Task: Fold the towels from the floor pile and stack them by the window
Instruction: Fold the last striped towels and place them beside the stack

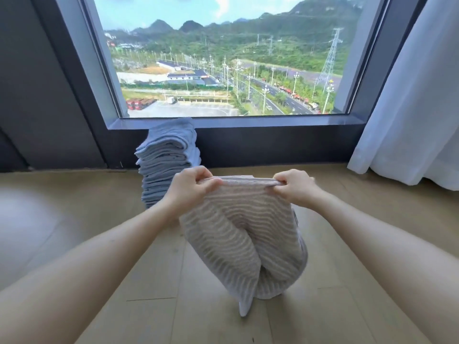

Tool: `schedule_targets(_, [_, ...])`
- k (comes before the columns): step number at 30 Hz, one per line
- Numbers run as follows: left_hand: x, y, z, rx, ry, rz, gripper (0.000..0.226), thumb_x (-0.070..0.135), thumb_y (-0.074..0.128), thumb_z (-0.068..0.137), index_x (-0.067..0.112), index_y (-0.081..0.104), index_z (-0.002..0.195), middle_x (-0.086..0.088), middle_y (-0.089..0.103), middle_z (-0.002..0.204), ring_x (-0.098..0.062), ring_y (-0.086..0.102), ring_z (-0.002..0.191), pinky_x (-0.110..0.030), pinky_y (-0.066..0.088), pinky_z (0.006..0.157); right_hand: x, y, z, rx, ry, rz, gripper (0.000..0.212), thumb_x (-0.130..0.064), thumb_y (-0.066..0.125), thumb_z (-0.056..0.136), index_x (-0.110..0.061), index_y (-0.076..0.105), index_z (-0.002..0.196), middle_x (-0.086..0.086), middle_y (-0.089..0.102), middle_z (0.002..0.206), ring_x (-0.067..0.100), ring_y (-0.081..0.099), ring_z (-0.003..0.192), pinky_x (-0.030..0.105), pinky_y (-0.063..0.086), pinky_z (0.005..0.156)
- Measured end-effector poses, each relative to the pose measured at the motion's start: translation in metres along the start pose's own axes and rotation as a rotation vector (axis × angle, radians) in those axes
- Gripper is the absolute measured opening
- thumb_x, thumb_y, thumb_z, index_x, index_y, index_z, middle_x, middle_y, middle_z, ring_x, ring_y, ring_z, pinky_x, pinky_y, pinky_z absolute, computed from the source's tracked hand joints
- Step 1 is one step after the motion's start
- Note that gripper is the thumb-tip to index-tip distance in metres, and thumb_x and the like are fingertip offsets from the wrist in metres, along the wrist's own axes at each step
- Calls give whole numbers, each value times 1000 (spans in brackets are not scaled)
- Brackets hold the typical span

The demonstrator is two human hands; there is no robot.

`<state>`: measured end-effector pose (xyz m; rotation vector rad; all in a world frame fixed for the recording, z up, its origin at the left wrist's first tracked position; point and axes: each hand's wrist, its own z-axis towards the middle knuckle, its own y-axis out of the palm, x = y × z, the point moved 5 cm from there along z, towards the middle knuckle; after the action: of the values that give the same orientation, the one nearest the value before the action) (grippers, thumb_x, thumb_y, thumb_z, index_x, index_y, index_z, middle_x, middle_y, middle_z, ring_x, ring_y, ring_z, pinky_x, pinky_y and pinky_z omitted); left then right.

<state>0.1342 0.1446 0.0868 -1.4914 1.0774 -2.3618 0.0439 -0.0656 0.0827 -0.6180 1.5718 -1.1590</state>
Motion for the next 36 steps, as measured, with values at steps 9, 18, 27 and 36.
schedule_targets(9, [-22,-119,-11,56,0,173,19,35,72,78,18,64,73,6,57,67,-7,49,62,-15,36,56,-62,-58,1,180,-21,28,31,-41,63,85,-24,58,58,-3,61,69,18,57,74,36,43,72])
schedule_targets(18, [-73,-188,-13,374,-165,295,17,22,58,91,13,72,92,-6,68,94,-25,59,93,-28,39,77,-74,-56,19,265,44,6,20,-16,51,92,-21,71,92,6,67,102,26,61,94,29,44,70])
schedule_targets(27, [-93,-188,-24,390,-480,207,41,36,50,95,14,50,59,-3,51,63,-27,51,79,-28,33,66,-76,-32,21,36,113,189,27,-18,50,89,-13,63,66,2,62,65,14,60,60,28,52,59])
schedule_targets(36, [-60,-135,-20,279,-663,-685,24,21,60,91,9,57,70,-6,55,67,-17,52,58,-18,44,32,-123,-15,7,-269,132,614,23,-30,50,94,-12,62,86,4,63,76,20,58,71,29,48,70])
